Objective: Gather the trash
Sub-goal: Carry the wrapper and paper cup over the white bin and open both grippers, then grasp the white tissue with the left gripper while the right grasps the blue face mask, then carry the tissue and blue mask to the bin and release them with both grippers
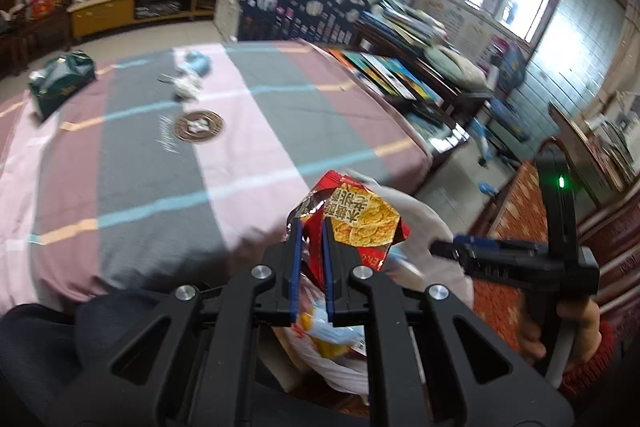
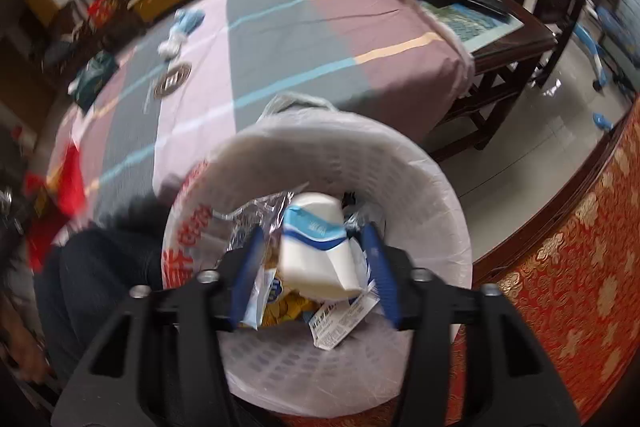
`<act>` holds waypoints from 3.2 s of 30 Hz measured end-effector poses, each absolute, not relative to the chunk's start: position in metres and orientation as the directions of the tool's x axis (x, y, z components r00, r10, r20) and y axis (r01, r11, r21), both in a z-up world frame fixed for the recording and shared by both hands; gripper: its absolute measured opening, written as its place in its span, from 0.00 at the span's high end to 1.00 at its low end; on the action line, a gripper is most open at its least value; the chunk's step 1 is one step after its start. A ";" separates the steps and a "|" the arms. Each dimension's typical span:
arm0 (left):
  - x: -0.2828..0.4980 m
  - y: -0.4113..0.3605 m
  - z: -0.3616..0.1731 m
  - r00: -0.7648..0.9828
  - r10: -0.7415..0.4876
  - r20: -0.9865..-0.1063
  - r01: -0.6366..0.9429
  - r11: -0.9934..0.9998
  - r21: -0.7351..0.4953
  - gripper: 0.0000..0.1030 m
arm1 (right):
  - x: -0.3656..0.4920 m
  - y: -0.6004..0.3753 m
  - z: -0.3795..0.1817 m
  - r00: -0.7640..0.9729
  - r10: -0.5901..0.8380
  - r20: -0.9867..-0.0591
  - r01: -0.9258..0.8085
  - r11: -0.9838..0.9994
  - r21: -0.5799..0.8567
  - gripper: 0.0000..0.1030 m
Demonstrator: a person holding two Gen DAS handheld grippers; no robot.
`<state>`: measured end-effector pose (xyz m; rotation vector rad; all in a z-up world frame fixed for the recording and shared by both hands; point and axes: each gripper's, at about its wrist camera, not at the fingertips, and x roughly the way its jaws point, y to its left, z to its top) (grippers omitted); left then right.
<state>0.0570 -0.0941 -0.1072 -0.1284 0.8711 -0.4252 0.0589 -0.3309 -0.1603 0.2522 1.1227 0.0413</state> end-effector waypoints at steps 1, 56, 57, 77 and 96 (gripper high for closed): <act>0.057 -0.102 -0.112 0.540 -0.435 -0.720 0.336 0.896 -0.290 0.90 | 0.059 -0.337 -0.158 0.450 0.171 -0.877 0.109 0.964 0.244 0.46; 0.435 -0.038 -0.234 0.500 0.024 -0.866 0.022 0.999 0.040 0.53 | 0.167 -0.330 -0.167 0.478 0.108 -0.872 0.127 0.974 0.190 0.37; 0.436 -0.038 -0.239 0.496 0.030 -0.868 0.031 0.998 0.052 0.67 | 0.173 -0.328 -0.169 0.478 0.118 -0.870 0.125 0.972 0.201 0.37; 0.247 0.092 -0.169 0.704 0.047 -0.709 -0.151 0.985 -0.084 0.81 | 0.460 -0.097 -0.201 0.515 0.265 -0.815 -0.063 0.960 0.272 0.32; 0.206 0.058 -0.148 0.729 0.035 -0.684 -0.146 0.984 -0.105 0.81 | 0.287 -0.125 -0.149 0.541 0.246 -0.804 -0.227 0.964 0.142 0.85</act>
